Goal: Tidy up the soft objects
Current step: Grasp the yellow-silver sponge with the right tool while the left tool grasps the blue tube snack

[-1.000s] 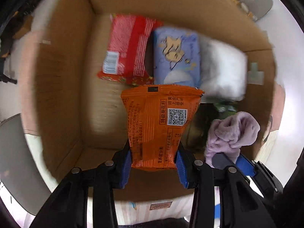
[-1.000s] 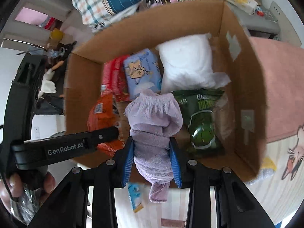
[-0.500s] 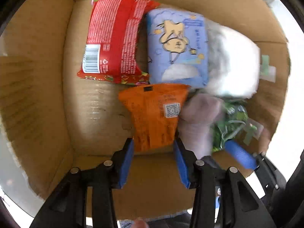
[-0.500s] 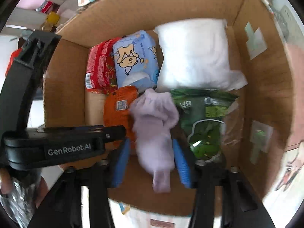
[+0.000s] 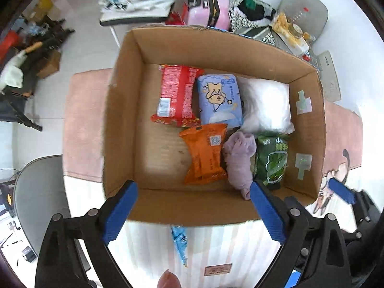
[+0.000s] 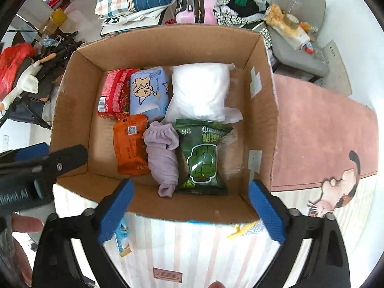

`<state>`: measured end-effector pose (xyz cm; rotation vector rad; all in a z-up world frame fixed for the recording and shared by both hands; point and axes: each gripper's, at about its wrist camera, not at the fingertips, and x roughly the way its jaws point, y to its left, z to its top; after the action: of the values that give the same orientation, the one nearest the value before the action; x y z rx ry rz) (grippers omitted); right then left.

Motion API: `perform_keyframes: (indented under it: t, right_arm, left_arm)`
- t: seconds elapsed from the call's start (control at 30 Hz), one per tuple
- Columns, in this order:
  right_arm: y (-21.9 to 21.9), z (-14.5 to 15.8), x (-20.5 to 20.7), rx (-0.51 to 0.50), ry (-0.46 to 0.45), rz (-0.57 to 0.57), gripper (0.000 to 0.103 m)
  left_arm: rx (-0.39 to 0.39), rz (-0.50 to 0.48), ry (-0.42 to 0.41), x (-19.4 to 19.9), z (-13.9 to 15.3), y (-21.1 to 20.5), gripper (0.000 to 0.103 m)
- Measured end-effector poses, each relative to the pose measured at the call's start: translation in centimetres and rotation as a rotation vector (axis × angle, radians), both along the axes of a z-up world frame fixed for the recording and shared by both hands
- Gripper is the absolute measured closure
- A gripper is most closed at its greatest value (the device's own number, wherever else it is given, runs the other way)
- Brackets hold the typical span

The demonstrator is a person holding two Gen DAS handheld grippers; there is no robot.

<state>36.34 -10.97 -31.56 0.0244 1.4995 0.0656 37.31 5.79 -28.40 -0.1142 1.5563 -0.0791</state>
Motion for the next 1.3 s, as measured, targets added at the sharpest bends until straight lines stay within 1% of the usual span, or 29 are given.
perform_keyframes:
  t: [0.07,0.13,0.2,0.27,0.3,0.4,0.5,0.57,0.67,0.77,0.83,0.9,0.97,1.03,1.1,1.13,1.17,1.23,1.3]
  right_arm:
    - [-0.6,0.9,-0.6,-0.011,-0.025,0.0,0.0]
    - [-0.4,1.4,-1.5,-0.018,-0.046,-0.004,0.0]
    - [-0.3,2.0,-2.5,-0.013,-0.057,-0.007,0.0]
    - [-0.2,2.6,-3.6,-0.015,-0.076,-0.015,0.0]
    - [-0.1,3.0,-4.2,-0.019,-0.088,-0.023,0.0]
    - [-0.1,4.2,-5.8,-0.023,-0.124,-0.048,0.0]
    - [0.0,5.5,-7.4,-0.022,-0.161,-0.065,0.0]
    - [0.1,6.6,-8.5,-0.031,-0.19,-0.067,0.0]
    - [0.3,8.2,-10.3,-0.045,-0.244,-0.068,0.0]
    - [0.2,9.3,-11.6,-0.019,-0.261,-0.066,0.0]
    - [-0.1,9.8,-12.5,0.025,-0.276,-0.069,0.0]
    - [-0.6,9.7,-13.5,0.074,-0.299,-0.066,0.0]
    - [-1.5,8.8,-14.3,0.102,-0.282,-0.065,0.0]
    - [-3.5,7.1,-14.8,0.118,-0.234,-0.096,0.0]
    - [-6.9,4.8,-15.2,0.109,-0.173,-0.199,0.0]
    - [-9.3,3.0,-15.4,0.121,-0.121,-0.274,0.0]
    - [-11.4,1.1,-15.5,0.156,-0.071,-0.347,0.0]
    - [-14.8,-2.4,-15.6,0.231,0.011,-0.457,0.0]
    - [-17.3,-5.8,-15.5,0.261,0.078,-0.535,0.0]
  left_arm:
    - [-0.002,0.006,-0.01,-1.2,0.2,0.2,0.003]
    - [-0.019,0.016,-0.029,-2.3,0.4,0.0,0.003]
    - [-0.001,0.018,-0.046,-3.4,0.9,0.2,0.003]
    - [0.024,0.013,-0.084,-4.4,1.7,0.6,0.003]
    - [0.042,0.01,-0.105,-5.0,2.3,0.9,0.003]
    - [0.052,0.002,-0.148,-6.3,3.6,1.4,0.003]
    - [0.068,-0.017,-0.216,-7.9,5.5,1.4,0.003]
    - [0.083,-0.028,-0.26,-8.9,6.7,1.2,0.003]
    - [0.098,-0.038,-0.302,-10.4,8.2,0.9,0.003]
    - [0.105,-0.028,-0.33,-11.9,9.6,0.7,0.003]
    - [0.105,-0.013,-0.34,-12.8,10.2,0.6,0.003]
    - [0.129,0.007,-0.339,-13.9,10.4,0.3,0.003]
    - [0.164,0.039,-0.347,-15.0,10.2,0.0,0.003]
    - [0.178,0.095,-0.339,-16.1,9.1,-0.2,0.003]
    - [0.176,0.135,-0.294,-16.5,7.0,-0.6,0.003]
    - [0.167,0.153,-0.254,-16.5,5.6,-0.8,0.003]
    - [0.151,0.176,-0.201,-16.4,3.8,-0.9,0.003]
    - [0.138,0.203,-0.13,-16.0,0.8,-1.1,0.003]
    - [0.152,0.218,-0.077,-15.5,-1.8,-1.3,0.003]
